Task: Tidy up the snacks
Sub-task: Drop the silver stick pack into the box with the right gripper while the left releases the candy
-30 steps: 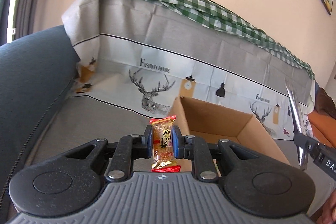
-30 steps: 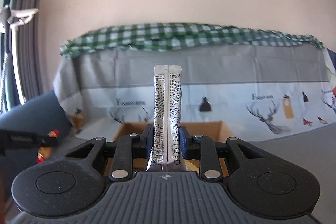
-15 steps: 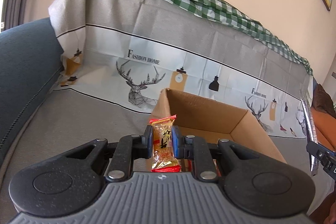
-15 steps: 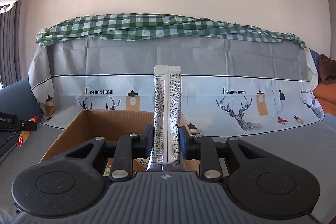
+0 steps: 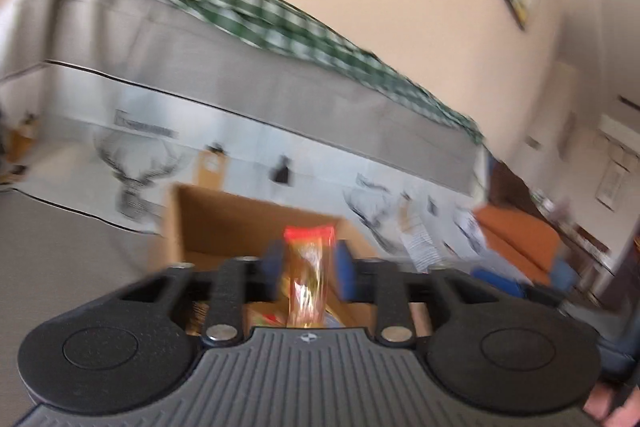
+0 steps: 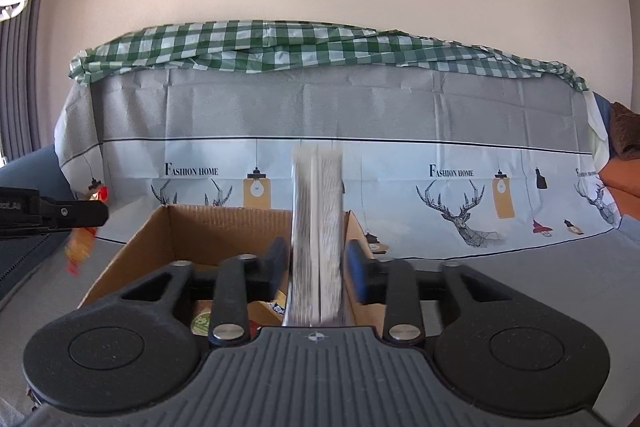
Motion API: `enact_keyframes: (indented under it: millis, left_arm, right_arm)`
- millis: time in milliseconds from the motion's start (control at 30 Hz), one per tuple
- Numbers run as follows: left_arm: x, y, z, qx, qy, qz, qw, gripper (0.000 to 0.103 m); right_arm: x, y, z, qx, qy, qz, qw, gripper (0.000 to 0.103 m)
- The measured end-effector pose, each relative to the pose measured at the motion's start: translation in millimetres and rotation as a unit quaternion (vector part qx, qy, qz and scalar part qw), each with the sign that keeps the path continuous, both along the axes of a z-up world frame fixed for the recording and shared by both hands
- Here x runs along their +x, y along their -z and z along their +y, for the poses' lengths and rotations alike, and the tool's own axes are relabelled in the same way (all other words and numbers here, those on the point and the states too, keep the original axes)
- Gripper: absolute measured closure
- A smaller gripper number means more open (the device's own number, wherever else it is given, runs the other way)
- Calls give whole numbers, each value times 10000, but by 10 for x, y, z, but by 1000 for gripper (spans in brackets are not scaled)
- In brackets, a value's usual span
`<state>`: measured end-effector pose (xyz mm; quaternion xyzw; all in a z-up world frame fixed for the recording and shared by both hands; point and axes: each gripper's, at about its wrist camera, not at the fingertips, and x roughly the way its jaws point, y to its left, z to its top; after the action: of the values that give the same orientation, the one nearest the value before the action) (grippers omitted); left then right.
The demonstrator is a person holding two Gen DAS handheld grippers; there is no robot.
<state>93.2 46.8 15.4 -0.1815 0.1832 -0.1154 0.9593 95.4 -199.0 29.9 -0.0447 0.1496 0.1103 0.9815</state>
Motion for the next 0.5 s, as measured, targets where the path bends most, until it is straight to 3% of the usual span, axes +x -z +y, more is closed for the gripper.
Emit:
enact_keyframes:
  millis: [33,133,267,367,500]
  left_arm:
    - [-10,-2,-42,88,-7,-30,10000,34]
    - [-19,0,-114,268,-26,-53,9996,32]
    - [-20,16,-122,327,-34,33,9995,29]
    - [-79,13,-122,473,-112,-10,9988,19]
    - [-211,-14,-178,817,-329,-108,9961,14]
  right_arm:
    - [-2,-2,5,-22,53,-23,10000,29]
    - [-22,-38,-4,35,71,-67,9999,23]
    - [-25,-53,-13,11,135,-51,9999,5]
    - [-31,-65,-27,41,183,-13,9998,1]
    - [-45,-64,-33,172,209,151,9995,1]
